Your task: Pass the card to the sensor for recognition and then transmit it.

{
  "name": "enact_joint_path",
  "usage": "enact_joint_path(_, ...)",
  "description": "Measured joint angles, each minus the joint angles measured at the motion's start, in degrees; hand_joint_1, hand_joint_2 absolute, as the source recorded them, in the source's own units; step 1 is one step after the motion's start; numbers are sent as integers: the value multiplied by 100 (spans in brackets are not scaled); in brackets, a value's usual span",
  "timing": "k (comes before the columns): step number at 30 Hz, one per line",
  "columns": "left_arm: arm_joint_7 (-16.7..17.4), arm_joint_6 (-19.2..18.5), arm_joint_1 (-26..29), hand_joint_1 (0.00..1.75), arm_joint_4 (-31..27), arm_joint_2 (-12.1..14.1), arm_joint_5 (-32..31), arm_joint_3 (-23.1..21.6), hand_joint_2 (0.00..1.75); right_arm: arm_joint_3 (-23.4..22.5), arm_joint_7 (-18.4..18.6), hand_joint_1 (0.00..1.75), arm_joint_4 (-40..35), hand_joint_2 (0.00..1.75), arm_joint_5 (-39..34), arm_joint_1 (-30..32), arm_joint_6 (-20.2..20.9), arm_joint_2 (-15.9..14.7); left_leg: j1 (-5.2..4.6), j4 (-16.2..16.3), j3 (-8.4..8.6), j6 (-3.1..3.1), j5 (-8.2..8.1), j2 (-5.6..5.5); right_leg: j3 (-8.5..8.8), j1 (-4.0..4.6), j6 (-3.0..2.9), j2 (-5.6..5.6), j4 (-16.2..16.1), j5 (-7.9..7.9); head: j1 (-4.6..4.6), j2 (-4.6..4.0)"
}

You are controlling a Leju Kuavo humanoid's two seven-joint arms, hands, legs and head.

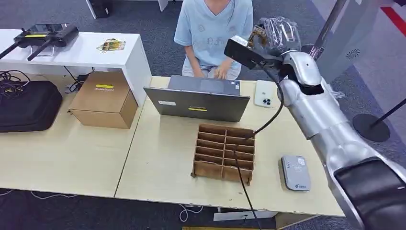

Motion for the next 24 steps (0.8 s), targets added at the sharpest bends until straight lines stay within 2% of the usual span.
enact_joint_path(6,-22,37,20,0,0,0,55,0,0,-516,-376,175,-358,175,-898,222,428,-125,0,0,0,0,0,-1,0,0,0,-1,0,0,2,0)
enact_joint_path(10,-42,63,28,0,0,0,70,0,0,-765,-421,175,-553,175,-1388,319,785,-181,0,0,0,0,0,0,0,0,0,-1,0,0,0,0)
enact_joint_path(15,-48,90,52,0,0,2,98,0,0,-1025,-279,175,-688,175,-2140,361,1349,-227,0,0,0,0,0,0,0,0,0,-1,0,0,0,0)
enact_joint_path(21,-33,129,140,0,2,7,151,0,0,-1206,-292,175,-771,175,-2995,427,1641,-286,0,0,-1,0,-1,1,0,1,0,0,0,0,0,0)
enact_joint_path(24,-55,155,272,0,2,9,175,0,0,-1262,-515,175,-712,175,-3401,558,1756,-306,0,0,-1,0,-1,2,-2,0,0,2,0,-1,0,0)
